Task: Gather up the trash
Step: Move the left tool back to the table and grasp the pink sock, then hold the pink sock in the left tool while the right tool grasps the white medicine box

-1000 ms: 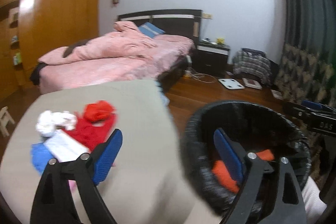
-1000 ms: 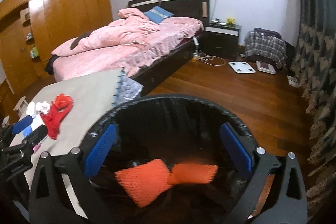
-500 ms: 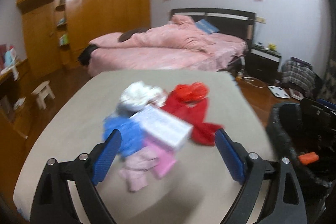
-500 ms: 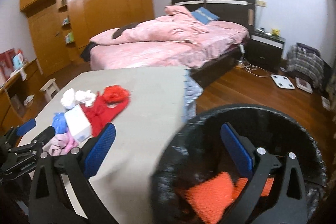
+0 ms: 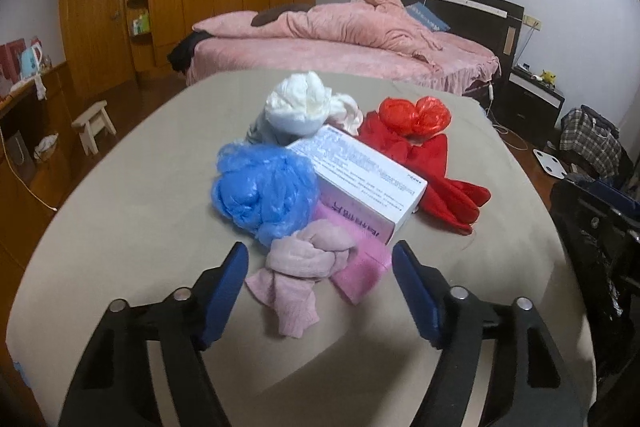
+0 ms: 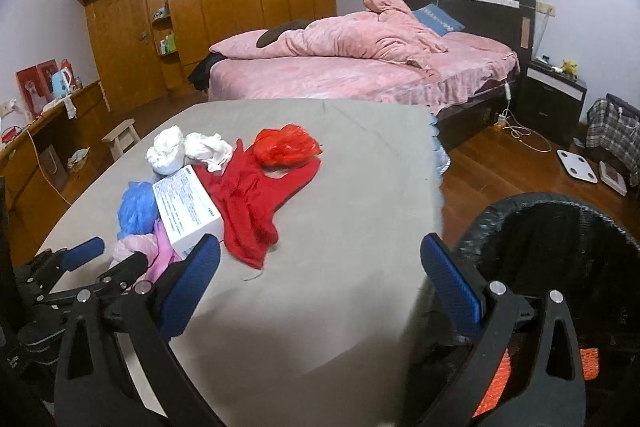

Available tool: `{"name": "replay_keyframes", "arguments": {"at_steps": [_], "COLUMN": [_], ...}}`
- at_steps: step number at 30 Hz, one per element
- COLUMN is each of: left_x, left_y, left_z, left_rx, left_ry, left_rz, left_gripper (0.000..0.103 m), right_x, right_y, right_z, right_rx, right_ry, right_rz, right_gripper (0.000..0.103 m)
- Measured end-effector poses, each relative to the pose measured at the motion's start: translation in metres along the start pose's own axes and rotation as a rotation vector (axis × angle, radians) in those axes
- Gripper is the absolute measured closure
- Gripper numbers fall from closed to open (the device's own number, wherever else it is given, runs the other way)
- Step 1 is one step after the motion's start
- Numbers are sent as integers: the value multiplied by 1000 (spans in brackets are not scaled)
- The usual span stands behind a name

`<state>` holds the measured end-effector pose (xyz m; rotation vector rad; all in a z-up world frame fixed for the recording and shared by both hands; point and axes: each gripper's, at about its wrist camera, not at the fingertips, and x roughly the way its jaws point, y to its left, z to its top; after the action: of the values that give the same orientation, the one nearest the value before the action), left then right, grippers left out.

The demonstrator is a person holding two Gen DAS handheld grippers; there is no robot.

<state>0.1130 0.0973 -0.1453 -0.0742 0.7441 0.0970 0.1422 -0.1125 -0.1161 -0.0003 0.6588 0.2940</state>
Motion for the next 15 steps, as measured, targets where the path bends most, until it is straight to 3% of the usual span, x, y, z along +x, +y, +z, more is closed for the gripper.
{"name": "replay_keyframes", "arguments": {"at_steps": [4, 7, 10, 15], "left_x": [9, 9, 4, -4], "left_y": [-3, 2, 7, 8], "left_z": [-1, -2, -3, -3], "left_rx": [5, -22, -39, -37], "left_ry": [40, 45, 32, 10], "left_rz": [-3, 6, 1, -1], "left_gripper": [43, 59, 66, 68], "right_x": [6, 8, 10, 9], "right_y": [4, 4, 3, 8], "right_z": [0, 0, 0, 0], "right_rx": [-13, -21, -17, -29], "right_ry": [5, 8, 11, 11], "right_rz": [6, 5, 5, 10], "right_gripper": [6, 5, 5, 5]}}
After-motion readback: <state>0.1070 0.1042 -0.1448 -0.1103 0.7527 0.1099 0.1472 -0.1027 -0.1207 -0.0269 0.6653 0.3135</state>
